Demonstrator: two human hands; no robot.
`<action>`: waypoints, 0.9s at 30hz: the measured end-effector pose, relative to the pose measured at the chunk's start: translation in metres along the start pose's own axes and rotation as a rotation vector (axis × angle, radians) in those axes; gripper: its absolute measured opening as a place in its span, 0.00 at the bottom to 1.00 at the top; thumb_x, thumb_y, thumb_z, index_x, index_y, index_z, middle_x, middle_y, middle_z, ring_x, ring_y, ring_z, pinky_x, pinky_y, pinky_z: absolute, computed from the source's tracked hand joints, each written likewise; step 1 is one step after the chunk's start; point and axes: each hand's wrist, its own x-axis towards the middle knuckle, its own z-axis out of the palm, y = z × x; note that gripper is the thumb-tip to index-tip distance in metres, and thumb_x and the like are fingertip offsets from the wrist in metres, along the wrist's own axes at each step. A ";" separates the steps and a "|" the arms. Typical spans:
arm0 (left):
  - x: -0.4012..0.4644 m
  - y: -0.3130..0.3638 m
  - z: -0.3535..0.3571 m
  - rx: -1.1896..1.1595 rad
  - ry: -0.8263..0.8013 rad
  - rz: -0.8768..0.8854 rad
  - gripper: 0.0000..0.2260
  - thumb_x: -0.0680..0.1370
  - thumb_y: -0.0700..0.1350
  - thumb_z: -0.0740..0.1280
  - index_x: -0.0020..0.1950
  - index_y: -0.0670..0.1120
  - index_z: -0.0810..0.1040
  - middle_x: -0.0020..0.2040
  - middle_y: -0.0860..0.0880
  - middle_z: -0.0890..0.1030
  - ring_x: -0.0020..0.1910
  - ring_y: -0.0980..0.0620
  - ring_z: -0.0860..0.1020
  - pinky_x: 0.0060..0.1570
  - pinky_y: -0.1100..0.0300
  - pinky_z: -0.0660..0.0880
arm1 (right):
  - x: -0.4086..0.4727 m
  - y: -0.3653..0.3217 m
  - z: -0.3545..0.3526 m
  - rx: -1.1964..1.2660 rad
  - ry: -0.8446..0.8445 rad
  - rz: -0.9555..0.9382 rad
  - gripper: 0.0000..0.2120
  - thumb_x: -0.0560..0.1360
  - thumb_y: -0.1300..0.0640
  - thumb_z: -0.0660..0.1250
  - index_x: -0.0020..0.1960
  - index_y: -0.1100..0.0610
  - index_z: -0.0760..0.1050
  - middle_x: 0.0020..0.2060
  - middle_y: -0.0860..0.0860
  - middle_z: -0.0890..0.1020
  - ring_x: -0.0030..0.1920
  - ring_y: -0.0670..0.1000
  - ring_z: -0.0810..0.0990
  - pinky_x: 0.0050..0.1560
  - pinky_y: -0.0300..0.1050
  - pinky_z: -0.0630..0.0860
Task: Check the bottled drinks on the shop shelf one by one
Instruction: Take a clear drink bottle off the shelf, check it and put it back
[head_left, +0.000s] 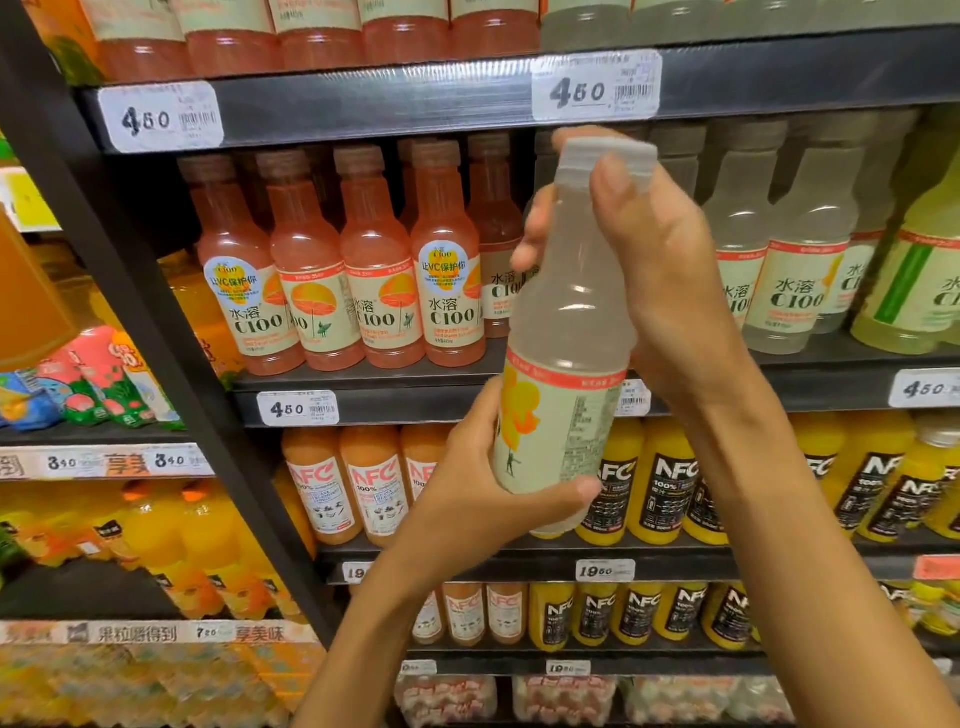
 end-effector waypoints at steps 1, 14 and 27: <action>0.002 -0.002 0.000 0.032 0.026 0.023 0.27 0.66 0.45 0.78 0.59 0.60 0.71 0.53 0.60 0.82 0.54 0.60 0.80 0.45 0.70 0.76 | -0.003 -0.001 -0.001 -0.051 -0.059 -0.028 0.12 0.80 0.55 0.57 0.62 0.59 0.67 0.42 0.52 0.80 0.43 0.51 0.81 0.43 0.45 0.78; 0.021 -0.017 -0.016 0.153 0.177 0.124 0.30 0.62 0.37 0.78 0.59 0.55 0.72 0.52 0.61 0.81 0.51 0.61 0.80 0.45 0.71 0.75 | -0.020 0.003 -0.017 -0.020 -0.392 -0.031 0.26 0.71 0.50 0.71 0.65 0.57 0.68 0.55 0.48 0.78 0.55 0.48 0.79 0.56 0.41 0.73; 0.006 -0.023 0.008 -0.271 0.155 0.005 0.22 0.72 0.56 0.65 0.65 0.50 0.72 0.58 0.52 0.82 0.58 0.53 0.80 0.51 0.65 0.76 | -0.006 0.027 -0.006 0.132 0.170 0.242 0.09 0.76 0.51 0.67 0.49 0.57 0.75 0.34 0.49 0.81 0.36 0.48 0.82 0.36 0.41 0.79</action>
